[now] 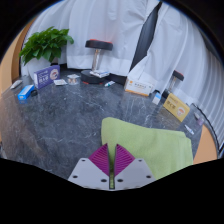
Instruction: Fold towel
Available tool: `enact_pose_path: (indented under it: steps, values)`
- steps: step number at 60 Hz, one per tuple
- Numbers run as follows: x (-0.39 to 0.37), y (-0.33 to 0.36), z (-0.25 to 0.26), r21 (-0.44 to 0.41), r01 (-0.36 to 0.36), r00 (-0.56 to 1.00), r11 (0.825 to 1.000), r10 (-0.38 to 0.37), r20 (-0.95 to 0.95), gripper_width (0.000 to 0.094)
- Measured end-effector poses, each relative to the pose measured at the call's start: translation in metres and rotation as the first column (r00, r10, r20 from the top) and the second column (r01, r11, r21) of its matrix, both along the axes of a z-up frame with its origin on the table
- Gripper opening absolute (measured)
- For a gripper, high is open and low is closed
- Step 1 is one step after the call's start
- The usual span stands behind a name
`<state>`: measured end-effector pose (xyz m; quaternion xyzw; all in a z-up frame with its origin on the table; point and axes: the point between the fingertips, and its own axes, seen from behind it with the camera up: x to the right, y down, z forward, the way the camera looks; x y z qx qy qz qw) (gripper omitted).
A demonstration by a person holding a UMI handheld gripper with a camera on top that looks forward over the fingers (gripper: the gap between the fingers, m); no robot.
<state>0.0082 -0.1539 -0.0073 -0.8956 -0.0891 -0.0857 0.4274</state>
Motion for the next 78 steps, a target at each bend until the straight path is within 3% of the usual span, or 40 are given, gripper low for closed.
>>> enact_pose_path:
  steps: [5,9,17,24,32,35,38,41,43,48,66,78]
  values:
    - [-0.008,-0.001,0.004,-0.021,0.003,1.0,1.0,-0.003,-0.018,0.003]
    - [-0.035,-0.003,0.023,-0.033,-0.039,0.993,0.999,0.035,-0.109,0.0025]
    - [-0.086,0.0,0.117,0.05,-0.09,0.92,0.995,0.103,-0.379,0.0027]
    - [-0.061,0.008,0.166,0.114,-0.035,0.873,0.993,0.086,-0.481,0.0032]
    - [0.026,0.011,0.128,0.07,0.068,0.912,0.995,-0.033,-0.409,0.0042]
    - [0.058,0.008,0.105,0.033,0.116,0.924,0.993,-0.095,-0.372,0.0141]
    - [0.087,0.004,0.084,0.0,0.156,0.935,0.988,-0.148,-0.322,0.0307]
    - [0.125,-0.007,0.069,-0.015,0.199,0.949,0.98,-0.196,-0.247,0.0589]
    - [0.137,-0.016,0.07,-0.018,0.228,0.953,0.974,-0.226,-0.203,0.0702]
    - [0.152,-0.037,0.087,0.0,0.269,0.949,0.963,-0.265,-0.17,0.0844]
    - [0.103,-0.159,0.198,0.141,0.285,0.952,0.948,-0.262,-0.159,0.0854]
    - [0.054,-0.263,0.249,0.187,0.296,0.95,0.937,-0.269,-0.157,0.0852]
